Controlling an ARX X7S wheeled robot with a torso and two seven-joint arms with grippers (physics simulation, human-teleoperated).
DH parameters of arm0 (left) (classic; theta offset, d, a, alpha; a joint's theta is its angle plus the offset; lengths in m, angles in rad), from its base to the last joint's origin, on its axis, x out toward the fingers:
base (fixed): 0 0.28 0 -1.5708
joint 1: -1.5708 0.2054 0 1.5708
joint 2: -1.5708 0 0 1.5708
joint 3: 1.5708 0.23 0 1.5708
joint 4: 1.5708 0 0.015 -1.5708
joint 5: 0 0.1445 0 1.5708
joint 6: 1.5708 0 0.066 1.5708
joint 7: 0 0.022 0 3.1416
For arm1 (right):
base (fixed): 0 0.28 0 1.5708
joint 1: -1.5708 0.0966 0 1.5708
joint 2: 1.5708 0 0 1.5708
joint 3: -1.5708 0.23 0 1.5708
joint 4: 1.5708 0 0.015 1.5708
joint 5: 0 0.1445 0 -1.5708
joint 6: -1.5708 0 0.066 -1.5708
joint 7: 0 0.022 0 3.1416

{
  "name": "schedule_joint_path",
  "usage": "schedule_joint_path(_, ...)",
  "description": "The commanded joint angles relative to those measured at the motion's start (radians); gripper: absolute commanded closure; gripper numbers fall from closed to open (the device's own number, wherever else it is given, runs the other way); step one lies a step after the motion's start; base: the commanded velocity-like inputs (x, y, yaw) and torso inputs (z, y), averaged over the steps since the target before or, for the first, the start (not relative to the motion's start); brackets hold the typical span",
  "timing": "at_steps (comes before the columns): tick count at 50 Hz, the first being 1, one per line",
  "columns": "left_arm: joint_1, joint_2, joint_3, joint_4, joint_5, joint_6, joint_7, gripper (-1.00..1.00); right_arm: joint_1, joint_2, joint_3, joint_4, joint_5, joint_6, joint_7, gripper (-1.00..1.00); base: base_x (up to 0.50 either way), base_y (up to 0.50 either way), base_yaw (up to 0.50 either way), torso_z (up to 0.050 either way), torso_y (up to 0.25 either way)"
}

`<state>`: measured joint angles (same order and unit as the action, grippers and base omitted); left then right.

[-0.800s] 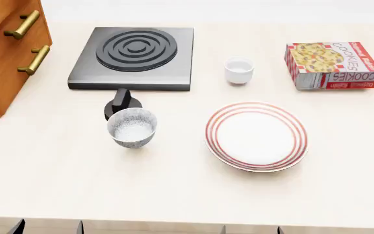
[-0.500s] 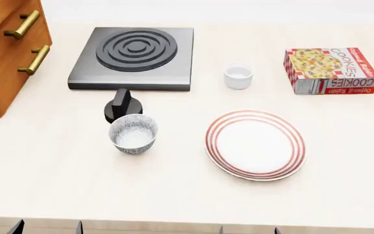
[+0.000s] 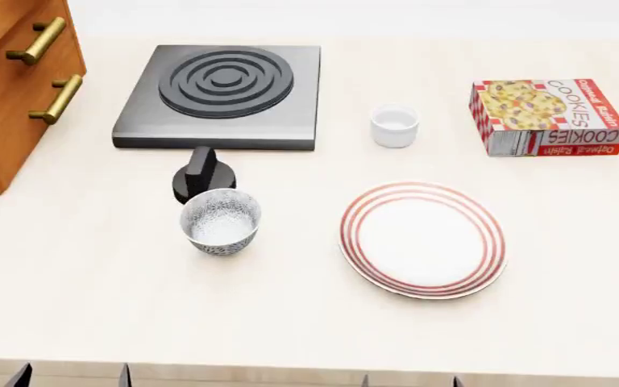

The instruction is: Pick the akita bowl on the wooden cabinet and place it on the plate.

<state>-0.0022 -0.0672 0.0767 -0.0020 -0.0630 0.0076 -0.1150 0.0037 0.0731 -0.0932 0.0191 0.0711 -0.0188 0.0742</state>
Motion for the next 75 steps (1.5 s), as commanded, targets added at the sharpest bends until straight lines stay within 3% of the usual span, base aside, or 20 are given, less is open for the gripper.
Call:
schedule_joint_path(1,-0.006,-0.012,0.018,-0.006,-0.010,-0.007,-0.026,-1.00,-0.001,0.015,-0.018,-0.003,0.007,-0.009,0.020,-1.00,0.00,0.00,0.00,0.000,0.000)
schedule_joint_path(10,-0.001,-0.023,0.030,0.003,-0.018,-0.004,-0.036,-1.00,-0.002,0.027,-0.032,-0.008,0.004,-0.010,0.040,-1.00,0.00,0.05,0.00,0.000,0.000)
schedule_joint_path(62,-0.001,-0.069,0.083,0.015,-0.063,-0.003,-0.092,-1.00,0.008,0.067,-0.081,0.001,0.046,-0.020,0.087,-1.00,0.00,0.50,0.00,0.000,0.000)
schedule_joint_path(75,-0.009,-0.076,0.092,0.002,-0.072,0.003,-0.100,-1.00,0.010,0.074,-0.087,0.003,0.058,-0.026,0.095,-1.00,0.00,0.23,0.00,0.000,0.000)
